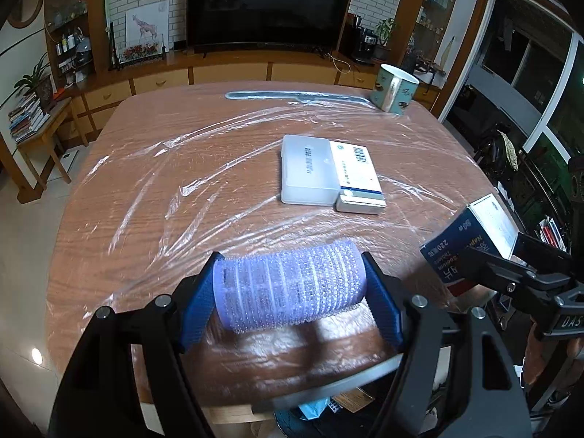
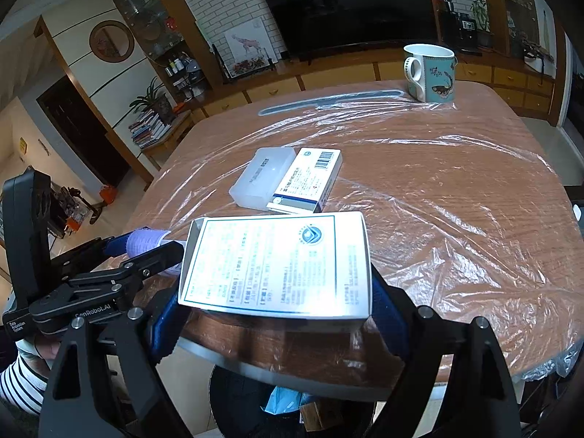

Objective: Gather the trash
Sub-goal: 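Carry the white box and roller past the table edge over the bin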

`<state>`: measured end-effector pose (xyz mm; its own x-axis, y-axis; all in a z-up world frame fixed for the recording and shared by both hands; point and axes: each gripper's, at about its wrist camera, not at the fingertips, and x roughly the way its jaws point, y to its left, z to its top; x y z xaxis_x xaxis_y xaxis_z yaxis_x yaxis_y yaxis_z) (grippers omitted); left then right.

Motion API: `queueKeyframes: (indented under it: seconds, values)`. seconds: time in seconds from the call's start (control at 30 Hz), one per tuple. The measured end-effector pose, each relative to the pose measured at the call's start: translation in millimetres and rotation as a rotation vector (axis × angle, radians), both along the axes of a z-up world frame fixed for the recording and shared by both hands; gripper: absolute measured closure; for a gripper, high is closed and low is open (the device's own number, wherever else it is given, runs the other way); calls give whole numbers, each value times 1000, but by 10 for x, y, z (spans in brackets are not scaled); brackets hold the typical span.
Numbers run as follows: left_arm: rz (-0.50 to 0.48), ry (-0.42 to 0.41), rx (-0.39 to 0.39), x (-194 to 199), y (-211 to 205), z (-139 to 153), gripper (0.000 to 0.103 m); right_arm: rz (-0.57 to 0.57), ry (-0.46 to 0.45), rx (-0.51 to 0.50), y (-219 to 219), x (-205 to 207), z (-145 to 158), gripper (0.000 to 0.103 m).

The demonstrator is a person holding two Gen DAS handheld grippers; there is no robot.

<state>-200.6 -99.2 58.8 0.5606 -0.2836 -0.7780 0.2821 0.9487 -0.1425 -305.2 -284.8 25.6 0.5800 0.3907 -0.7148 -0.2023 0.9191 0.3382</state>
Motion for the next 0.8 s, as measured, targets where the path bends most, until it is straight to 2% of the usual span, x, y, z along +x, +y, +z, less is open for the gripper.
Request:
queueKeyframes:
  seconds: [0.8]
  values:
    - [-36, -17, 25, -706, -112, -14, 28, 76, 13, 13, -112, -708, 67, 17]
